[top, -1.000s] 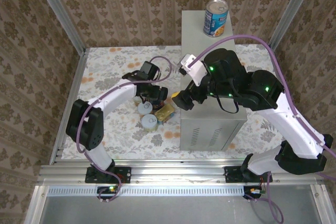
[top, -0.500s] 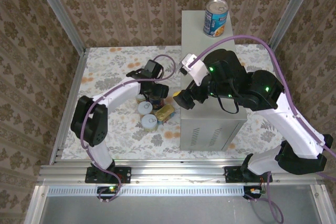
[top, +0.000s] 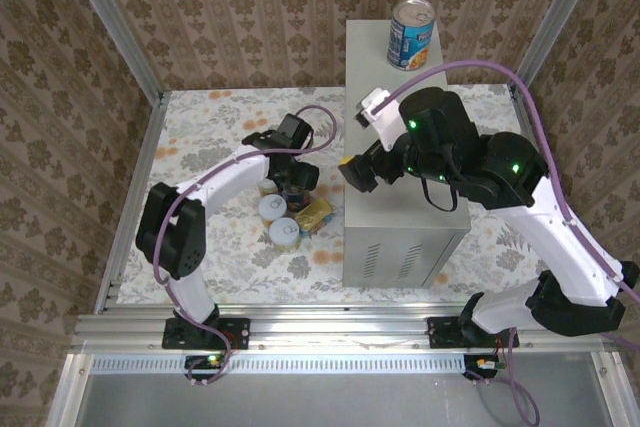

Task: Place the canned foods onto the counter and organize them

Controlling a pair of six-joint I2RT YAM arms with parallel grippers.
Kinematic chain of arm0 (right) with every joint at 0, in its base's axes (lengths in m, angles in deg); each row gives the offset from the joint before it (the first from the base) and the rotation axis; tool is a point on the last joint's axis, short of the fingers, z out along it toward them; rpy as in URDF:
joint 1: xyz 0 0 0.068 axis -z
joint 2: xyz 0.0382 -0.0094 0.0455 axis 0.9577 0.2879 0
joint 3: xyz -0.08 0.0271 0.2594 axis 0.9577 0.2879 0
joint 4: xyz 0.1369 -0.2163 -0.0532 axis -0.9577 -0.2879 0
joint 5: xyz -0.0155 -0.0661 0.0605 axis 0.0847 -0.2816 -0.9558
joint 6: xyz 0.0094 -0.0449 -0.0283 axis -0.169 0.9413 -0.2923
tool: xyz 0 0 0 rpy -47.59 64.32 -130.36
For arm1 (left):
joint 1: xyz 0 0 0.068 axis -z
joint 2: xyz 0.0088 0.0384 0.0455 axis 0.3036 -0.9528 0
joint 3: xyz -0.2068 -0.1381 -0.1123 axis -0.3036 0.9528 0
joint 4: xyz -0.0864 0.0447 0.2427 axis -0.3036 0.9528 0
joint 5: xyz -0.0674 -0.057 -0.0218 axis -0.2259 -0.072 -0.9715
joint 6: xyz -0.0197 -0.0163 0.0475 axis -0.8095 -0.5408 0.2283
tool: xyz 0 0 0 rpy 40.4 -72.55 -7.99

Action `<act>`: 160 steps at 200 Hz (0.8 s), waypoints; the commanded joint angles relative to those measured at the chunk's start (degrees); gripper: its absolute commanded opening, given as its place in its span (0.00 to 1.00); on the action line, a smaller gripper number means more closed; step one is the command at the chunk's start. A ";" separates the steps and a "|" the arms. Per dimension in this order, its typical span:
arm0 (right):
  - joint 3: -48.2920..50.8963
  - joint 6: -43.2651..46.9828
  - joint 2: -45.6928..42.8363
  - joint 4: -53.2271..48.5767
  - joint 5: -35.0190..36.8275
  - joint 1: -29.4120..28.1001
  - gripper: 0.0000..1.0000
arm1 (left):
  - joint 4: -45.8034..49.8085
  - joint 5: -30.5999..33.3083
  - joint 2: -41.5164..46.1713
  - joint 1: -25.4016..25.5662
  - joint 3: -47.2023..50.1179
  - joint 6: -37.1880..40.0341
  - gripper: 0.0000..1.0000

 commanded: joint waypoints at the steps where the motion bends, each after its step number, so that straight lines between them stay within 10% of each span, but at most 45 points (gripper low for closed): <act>1: 1.23 -2.34 -0.84 4.04 0.99 3.38 1.00 | 3.25 1.33 4.39 0.19 -3.58 1.76 0.54; 160: -9.60 -5.71 17.03 14.42 -6.70 20.36 1.00 | 15.92 3.06 14.45 -0.45 -13.01 5.32 0.49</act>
